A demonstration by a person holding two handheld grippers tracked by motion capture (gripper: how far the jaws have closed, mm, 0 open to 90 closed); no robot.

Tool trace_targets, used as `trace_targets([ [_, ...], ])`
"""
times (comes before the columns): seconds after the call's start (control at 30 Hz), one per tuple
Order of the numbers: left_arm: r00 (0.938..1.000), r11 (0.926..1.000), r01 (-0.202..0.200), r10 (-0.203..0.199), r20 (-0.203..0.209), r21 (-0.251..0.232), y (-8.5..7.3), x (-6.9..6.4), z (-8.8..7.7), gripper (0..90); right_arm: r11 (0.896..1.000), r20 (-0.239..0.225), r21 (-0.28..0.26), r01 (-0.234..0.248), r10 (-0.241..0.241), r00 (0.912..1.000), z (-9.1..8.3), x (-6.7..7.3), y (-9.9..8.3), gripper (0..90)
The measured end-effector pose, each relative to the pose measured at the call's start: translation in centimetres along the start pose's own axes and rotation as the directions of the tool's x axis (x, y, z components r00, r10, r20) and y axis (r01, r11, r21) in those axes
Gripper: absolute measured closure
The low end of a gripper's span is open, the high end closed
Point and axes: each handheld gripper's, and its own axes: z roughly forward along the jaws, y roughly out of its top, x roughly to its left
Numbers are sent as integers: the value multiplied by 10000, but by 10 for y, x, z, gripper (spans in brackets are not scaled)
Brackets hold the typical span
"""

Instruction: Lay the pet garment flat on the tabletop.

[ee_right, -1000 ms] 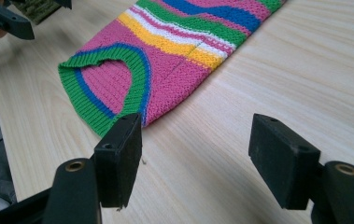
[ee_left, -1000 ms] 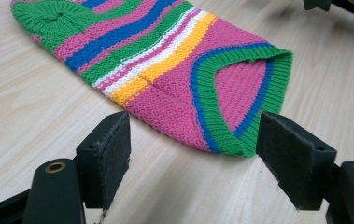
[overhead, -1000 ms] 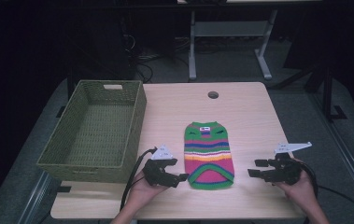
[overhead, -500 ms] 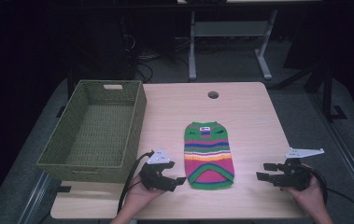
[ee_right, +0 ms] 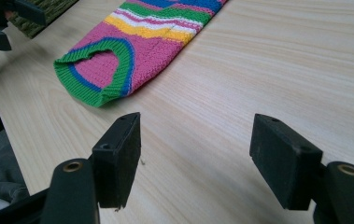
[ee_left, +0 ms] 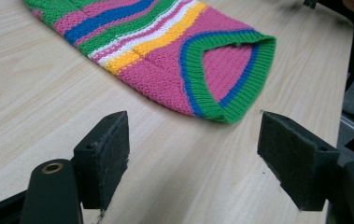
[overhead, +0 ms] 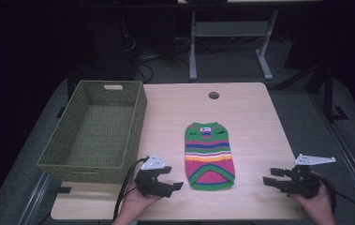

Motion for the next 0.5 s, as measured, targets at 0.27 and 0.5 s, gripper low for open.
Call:
trace_targets([
  [0.27, 9998, 9998, -167, 168, -104, 69, -8, -8, -6, 244, 9998, 174, -194, -68, 71, 9998, -11, 7, -13, 333],
  [0.5, 9997, 9999, 120, -120, -214, -43, -20, -3, -14, 243, 9971, 98, -710, -285, 293, 9995, -19, 7, -21, 333],
])
